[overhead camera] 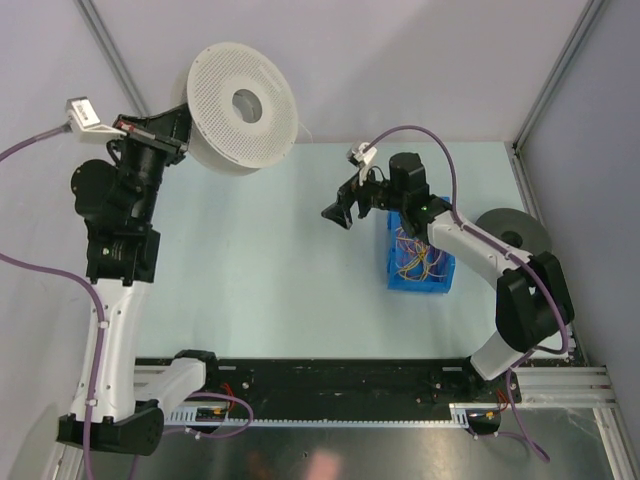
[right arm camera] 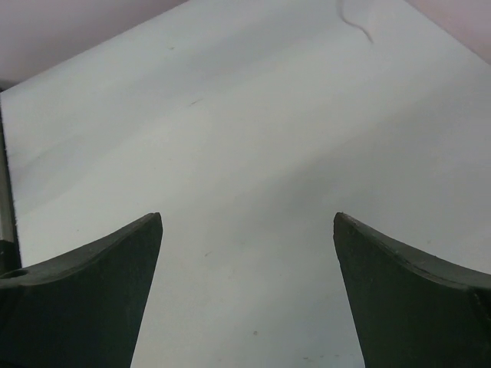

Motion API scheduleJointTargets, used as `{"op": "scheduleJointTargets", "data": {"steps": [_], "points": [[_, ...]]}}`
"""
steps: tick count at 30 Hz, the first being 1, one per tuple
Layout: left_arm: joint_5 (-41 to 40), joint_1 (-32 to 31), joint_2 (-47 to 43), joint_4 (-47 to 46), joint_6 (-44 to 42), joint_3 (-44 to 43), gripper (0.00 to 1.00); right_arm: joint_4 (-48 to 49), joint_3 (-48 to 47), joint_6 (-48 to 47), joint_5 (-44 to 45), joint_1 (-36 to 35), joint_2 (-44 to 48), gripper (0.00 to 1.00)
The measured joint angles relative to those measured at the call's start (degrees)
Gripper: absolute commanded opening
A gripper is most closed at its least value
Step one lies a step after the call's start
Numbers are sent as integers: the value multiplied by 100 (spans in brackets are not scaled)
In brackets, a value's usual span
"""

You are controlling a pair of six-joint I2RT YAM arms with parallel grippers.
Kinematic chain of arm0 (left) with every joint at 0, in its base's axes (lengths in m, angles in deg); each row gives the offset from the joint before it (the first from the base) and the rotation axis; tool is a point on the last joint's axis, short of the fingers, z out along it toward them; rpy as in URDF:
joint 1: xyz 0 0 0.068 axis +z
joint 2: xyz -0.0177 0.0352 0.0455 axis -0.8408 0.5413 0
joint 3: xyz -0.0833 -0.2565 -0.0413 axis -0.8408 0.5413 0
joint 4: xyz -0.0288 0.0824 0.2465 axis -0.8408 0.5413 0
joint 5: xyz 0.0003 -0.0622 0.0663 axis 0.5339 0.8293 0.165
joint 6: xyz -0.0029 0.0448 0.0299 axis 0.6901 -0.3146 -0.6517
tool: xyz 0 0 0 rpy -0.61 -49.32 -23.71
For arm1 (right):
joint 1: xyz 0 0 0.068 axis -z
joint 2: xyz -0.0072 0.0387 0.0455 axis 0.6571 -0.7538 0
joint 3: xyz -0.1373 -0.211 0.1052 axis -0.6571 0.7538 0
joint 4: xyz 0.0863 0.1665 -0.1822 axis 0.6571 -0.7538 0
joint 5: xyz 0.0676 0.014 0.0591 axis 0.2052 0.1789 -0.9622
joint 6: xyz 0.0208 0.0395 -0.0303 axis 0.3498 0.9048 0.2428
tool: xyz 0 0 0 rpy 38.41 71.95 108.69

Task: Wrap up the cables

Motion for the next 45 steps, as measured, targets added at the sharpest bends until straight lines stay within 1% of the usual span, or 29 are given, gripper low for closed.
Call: {"op": "scheduleJointTargets", "data": {"steps": [3,9,14,19,20,23,25,27,30,32,34,36,38,39,40,41,44,45], "points": [[-116,-2,-85,44,238,146,0,190,83,28,238,-4,-17,98],[-378,-9,-133,98,595,365,0,1043,83,258,890,-192,-251,99],[-621,-7,-219,199,833,553,0,1416,83,474,1746,-968,-584,99],[-660,-9,-304,216,1032,590,0,1884,85,601,1926,-1521,-844,98],[-662,-9,-323,212,1084,590,0,2050,85,601,1947,-1556,-905,96],[-660,-9,-367,210,1237,590,0,2686,85,586,2015,-1552,-1158,80],[-662,-9,-369,208,1329,590,0,3060,85,560,2076,-1539,-1333,76],[-660,-9,-365,210,1419,590,0,3397,85,487,2142,-1528,-1532,78],[-662,-9,-356,208,1539,590,0,3724,87,380,2238,-1497,-1775,87],[-662,-9,-354,210,1600,590,0,3862,94,313,2288,-1486,-1864,91],[-664,-9,-348,210,1674,590,0,3985,94,271,2317,-1480,-1904,92],[-667,-9,-345,210,1727,590,0,4122,94,221,2356,-1478,-1915,91],[-667,-9,-341,208,1808,590,0,4260,94,170,2367,-1478,-1917,86],[-664,-9,-341,208,1843,590,0,4321,94,140,2374,-1478,-1917,81],[-664,-9,-337,210,1880,590,0,4371,94,120,2374,-1478,-1926,73],[-662,-9,-334,210,1921,588,0,4424,94,98,2374,-1478,-1932,63],[-662,-9,-313,208,1989,575,0,4562,92,48,2343,-1480,-2017,26],[-662,-9,-302,208,1993,573,0,4562,92,39,2312,-1480,-2046,17]]}}
